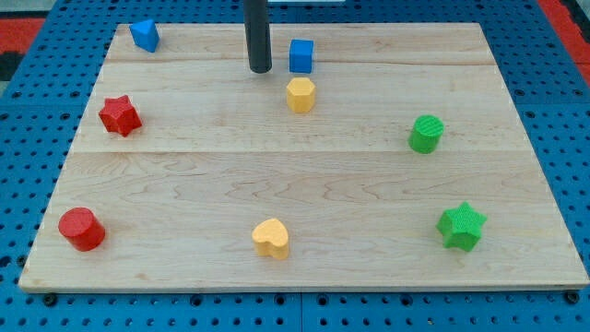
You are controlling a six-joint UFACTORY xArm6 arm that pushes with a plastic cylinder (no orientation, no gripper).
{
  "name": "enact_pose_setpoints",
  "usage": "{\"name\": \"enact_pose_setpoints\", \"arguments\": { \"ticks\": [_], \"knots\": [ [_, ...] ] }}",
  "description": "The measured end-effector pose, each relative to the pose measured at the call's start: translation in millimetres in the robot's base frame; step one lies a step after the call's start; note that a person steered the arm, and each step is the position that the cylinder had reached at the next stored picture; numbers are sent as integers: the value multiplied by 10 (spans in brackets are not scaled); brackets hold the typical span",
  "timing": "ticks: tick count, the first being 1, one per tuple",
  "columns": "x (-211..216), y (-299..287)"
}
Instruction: Nudge the red star down a bit
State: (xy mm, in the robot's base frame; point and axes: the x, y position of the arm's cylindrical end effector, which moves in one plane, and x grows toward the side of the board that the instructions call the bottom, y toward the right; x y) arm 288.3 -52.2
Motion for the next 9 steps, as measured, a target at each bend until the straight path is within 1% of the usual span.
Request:
{"name": "enact_pose_setpoints", "arguments": {
  "ticks": [4, 6, 7, 8, 9],
  "knots": [
    [1, -1101],
    [1, -1379],
    [201, -1512],
    [280, -1693],
    [503, -1979]
  ]
}}
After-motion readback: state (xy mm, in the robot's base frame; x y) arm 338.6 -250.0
